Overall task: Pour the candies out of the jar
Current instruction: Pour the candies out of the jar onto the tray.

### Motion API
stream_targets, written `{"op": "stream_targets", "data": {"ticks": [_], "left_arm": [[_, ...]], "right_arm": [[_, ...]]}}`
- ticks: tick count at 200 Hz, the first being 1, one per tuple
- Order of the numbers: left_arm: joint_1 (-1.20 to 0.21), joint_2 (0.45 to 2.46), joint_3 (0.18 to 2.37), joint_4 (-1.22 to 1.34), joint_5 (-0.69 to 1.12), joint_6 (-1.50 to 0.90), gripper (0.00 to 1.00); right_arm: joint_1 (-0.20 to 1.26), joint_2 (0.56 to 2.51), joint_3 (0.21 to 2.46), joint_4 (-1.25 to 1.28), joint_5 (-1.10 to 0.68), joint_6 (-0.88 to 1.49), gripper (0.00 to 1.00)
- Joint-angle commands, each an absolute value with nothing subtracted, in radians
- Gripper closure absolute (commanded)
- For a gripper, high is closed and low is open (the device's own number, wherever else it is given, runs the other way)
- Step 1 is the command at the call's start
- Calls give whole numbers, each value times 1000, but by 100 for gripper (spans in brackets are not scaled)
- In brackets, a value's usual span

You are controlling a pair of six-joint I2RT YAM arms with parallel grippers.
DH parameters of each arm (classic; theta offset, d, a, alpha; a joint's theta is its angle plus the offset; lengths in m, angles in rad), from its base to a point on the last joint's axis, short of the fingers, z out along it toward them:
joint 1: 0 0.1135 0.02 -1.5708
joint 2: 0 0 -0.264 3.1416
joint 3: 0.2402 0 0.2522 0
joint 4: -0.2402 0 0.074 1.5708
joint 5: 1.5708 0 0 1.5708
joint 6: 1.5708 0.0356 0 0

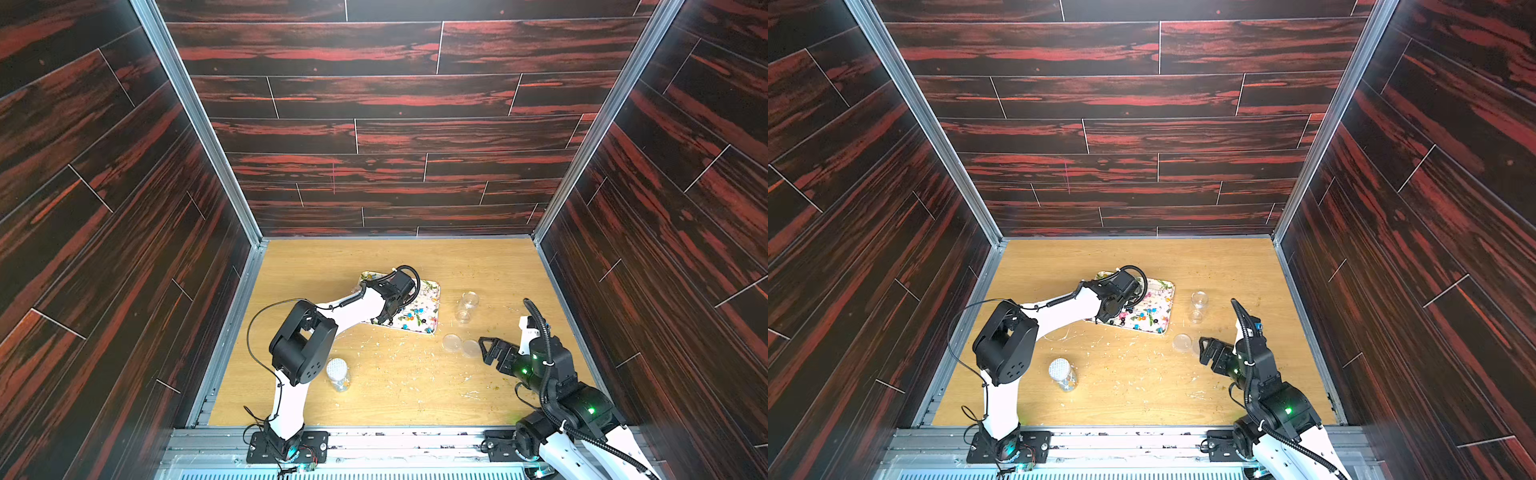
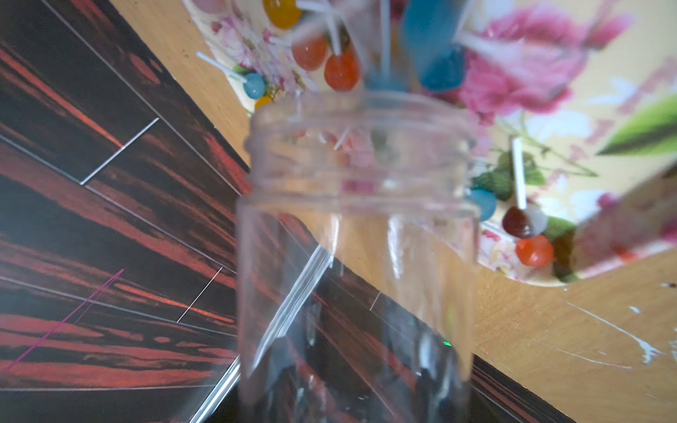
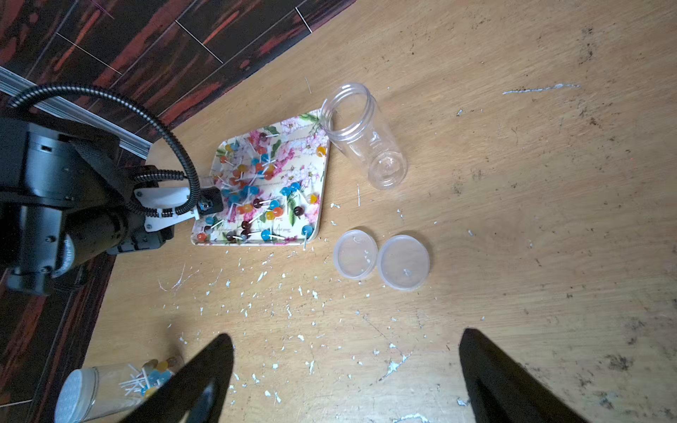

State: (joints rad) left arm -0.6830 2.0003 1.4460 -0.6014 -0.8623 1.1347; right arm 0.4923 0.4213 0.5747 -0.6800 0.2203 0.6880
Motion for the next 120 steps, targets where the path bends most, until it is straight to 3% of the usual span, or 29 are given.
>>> {"op": "stream_targets", "data": {"ticks": [1,120], "left_arm": [[-683,1960,1483,-613,-886,1158,51],[-686,1982,1509,-650,-892,1106,52]], "right_arm": [[489,416,568,-675,225,697,1],[489,411,569,-678,221,703,1]]}}
